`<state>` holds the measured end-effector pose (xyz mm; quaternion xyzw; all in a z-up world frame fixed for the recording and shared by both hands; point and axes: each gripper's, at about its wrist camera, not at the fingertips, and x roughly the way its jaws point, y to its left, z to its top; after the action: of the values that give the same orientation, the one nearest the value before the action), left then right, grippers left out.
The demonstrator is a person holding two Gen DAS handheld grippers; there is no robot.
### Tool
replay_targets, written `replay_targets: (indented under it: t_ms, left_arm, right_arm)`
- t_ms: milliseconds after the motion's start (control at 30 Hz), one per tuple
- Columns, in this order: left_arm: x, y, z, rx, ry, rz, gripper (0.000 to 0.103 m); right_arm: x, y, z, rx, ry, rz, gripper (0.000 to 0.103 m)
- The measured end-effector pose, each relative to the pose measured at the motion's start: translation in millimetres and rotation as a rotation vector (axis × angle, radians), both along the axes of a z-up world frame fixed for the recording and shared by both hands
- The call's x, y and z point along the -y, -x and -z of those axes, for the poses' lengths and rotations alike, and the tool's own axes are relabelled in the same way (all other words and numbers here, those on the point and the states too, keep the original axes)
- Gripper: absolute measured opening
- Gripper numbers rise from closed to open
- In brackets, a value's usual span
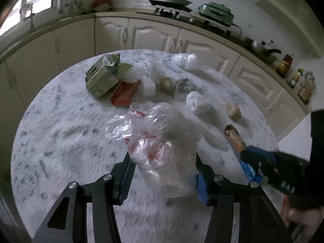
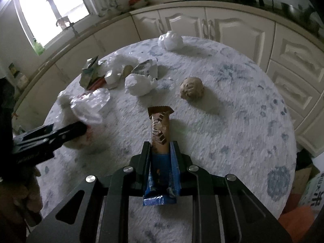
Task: Collect trash
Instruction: 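Grasp the blue-wrapped bar with the right tool while the left tool grasps a clear plastic bag, then carry both items to the blue bin and open both tools over it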
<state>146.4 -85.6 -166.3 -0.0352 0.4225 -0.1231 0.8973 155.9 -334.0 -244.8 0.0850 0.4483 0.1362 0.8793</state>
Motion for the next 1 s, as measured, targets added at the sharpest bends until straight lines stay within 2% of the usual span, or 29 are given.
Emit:
replay_targets:
  t_ms: [67, 133, 200, 267, 333, 367, 467, 700, 1000]
  left_arm:
    - [-1, 12, -1, 0.004, -0.029, 0.011, 0.050]
    - [0, 17, 1, -0.010, -0.061, 0.012, 0.057]
    - [0, 17, 4, -0.021, -0.056, -0.004, 0.067]
    - [2, 13, 4, -0.017, -0.049, -0.004, 0.067]
    - [7, 7, 8, -0.021, -0.064, -0.006, 0.061]
    - [9, 7, 8, -0.005, -0.067, -0.005, 0.054]
    - [8, 9, 7, -0.023, -0.021, 0.019, 0.040]
    - [-1, 29, -3, 0.002, 0.004, 0.044, 0.039]
    - [0, 61, -57, 0.128, -0.012, 0.052, 0.039]
  right_arm:
    - [-3, 4, -1, -0.003, 0.011, -0.001, 0.019]
    - [-6, 6, -1, -0.005, 0.025, -0.003, 0.020]
    - [-10, 5, 2, -0.015, 0.044, -0.004, 0.022]
    - [-13, 3, 3, -0.007, 0.066, -0.007, 0.022]
    - [-15, 1, 3, -0.001, 0.080, -0.008, 0.022]
    - [-16, 1, 4, 0.003, 0.088, -0.010, 0.022]
    - [-15, 4, 3, 0.000, 0.079, -0.006, 0.019]
    - [-2, 23, -8, 0.012, -0.025, 0.014, 0.019]
    - [12, 40, -56, 0.121, -0.039, 0.052, 0.019]
